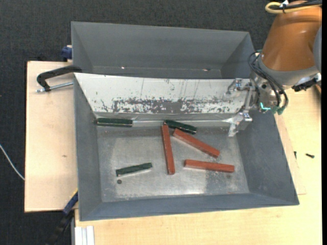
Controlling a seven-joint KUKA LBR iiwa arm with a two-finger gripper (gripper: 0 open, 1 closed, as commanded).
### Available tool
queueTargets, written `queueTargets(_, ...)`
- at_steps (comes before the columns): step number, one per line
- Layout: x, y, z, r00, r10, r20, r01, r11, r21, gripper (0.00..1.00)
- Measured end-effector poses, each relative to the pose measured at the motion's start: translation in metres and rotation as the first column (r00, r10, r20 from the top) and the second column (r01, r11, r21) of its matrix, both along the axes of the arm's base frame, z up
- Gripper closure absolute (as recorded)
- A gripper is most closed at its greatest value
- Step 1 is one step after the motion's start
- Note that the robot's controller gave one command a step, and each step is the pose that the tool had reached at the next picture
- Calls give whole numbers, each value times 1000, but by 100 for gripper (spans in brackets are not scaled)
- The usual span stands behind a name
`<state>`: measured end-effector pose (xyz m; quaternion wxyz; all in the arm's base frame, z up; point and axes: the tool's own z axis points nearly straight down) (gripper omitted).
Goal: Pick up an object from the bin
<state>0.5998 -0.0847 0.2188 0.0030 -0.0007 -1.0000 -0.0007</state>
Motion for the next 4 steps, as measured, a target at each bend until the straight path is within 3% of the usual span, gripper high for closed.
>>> queueTargets(1,2,0,5,1000,1,9,-1,1000,-1,0)
queueTargets(2,-15,0,-54,1000,-12,13,12,1000,-2,0)
queueTargets(3,-10,23,-142,992,-126,7,126,992,1,100)
queueTargets(4,-10,23,-142,992,-126,8,126,992,0,100)
